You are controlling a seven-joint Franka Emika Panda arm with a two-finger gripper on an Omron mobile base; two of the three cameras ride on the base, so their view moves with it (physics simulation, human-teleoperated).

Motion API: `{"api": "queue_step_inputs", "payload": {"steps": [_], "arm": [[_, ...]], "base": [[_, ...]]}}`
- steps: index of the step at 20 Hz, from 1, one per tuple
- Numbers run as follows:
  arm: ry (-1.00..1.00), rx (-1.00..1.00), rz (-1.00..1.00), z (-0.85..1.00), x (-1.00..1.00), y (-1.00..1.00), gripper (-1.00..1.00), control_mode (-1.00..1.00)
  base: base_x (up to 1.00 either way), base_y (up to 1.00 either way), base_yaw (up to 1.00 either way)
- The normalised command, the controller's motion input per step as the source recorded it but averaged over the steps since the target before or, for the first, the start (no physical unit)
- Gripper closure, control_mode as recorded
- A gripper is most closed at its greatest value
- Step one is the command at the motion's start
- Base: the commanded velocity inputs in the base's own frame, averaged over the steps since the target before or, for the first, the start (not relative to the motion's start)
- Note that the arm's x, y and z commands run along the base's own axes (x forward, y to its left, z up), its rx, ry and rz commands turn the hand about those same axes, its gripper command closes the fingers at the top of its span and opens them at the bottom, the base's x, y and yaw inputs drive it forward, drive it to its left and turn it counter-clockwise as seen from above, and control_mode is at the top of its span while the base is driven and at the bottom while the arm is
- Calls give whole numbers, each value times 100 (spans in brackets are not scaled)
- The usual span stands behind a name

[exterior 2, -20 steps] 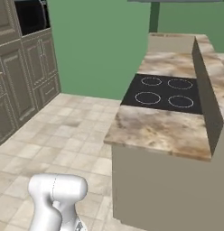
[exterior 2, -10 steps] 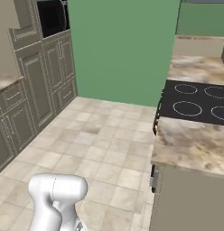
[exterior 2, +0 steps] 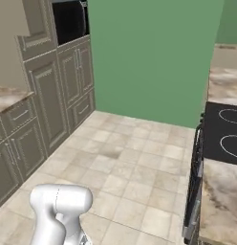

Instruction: Move the shaker and oil and vinegar bottle from the cabinet to the dining counter.

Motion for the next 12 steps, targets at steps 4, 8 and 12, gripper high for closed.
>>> {"api": "queue_step_inputs", "payload": {"steps": [4,8,12], "arm": [[0,0,0,0,0,0,-100,100],[0,0,0,0,0,0,-100,100],[0,0,0,0,0,0,-100,100]], "base": [[80,59,19],[79,58,25],[80,26,27]]}}
